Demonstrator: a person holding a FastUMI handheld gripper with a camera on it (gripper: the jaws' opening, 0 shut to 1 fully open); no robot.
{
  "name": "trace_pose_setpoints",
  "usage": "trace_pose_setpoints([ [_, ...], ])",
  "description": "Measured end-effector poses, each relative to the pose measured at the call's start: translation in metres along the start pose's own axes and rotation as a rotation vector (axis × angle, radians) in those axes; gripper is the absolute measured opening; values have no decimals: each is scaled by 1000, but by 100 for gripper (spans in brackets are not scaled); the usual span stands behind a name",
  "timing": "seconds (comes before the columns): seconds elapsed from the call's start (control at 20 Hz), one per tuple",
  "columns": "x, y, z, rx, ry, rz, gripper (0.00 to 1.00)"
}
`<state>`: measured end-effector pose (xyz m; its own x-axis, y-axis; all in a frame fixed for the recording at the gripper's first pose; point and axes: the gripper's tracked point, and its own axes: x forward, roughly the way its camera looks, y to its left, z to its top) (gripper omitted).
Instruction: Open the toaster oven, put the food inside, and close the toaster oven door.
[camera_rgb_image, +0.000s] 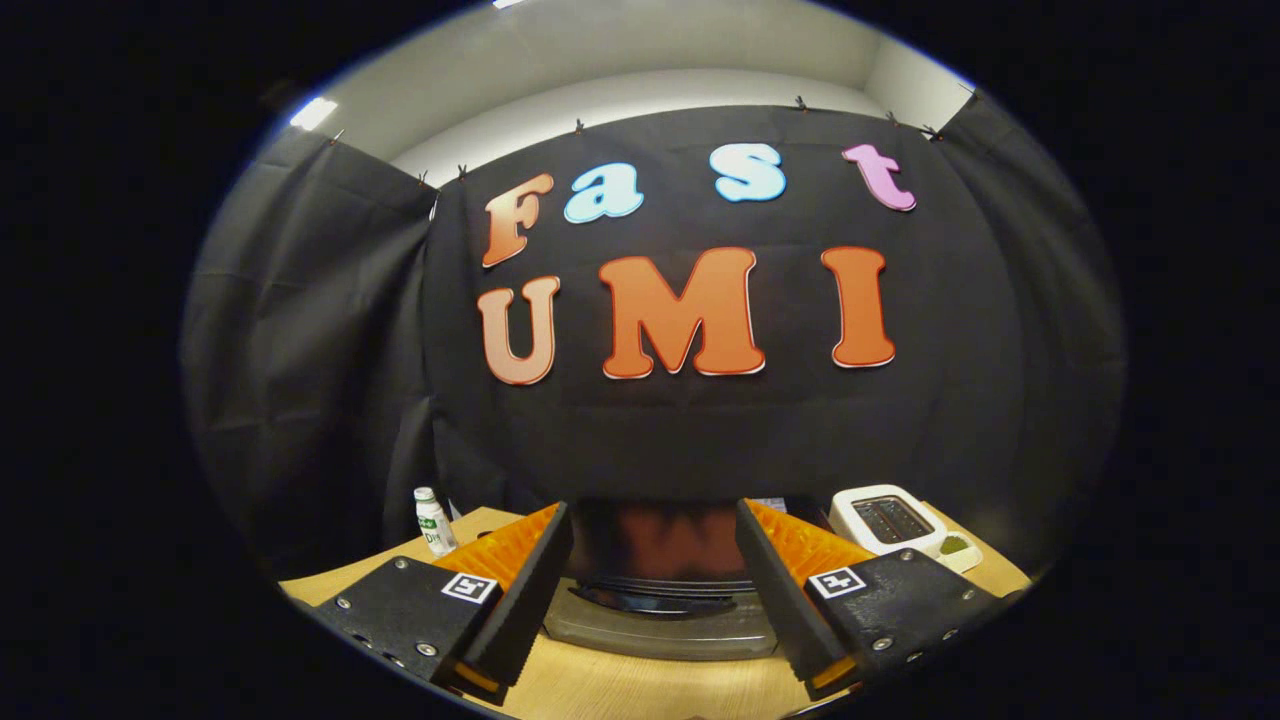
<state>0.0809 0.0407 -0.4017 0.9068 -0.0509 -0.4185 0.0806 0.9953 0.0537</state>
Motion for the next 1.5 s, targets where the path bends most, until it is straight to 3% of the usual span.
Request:
trace_pose_setpoints([
  [0.45, 38, 3, -76, 48, 162, -32, 97],
  [0.8, 42, -3, -77, -52, 83, -128, 97],
  [0.9, 42, -3, -78, -11, 63, -132, 96],
  [0.95, 41, -2, -77, -1, 38, -130, 91],
  [1.25, -12, 13, -95, -51, 58, -78, 75],
  [1.5, -61, 26, -139, -108, 150, -34, 74],
])
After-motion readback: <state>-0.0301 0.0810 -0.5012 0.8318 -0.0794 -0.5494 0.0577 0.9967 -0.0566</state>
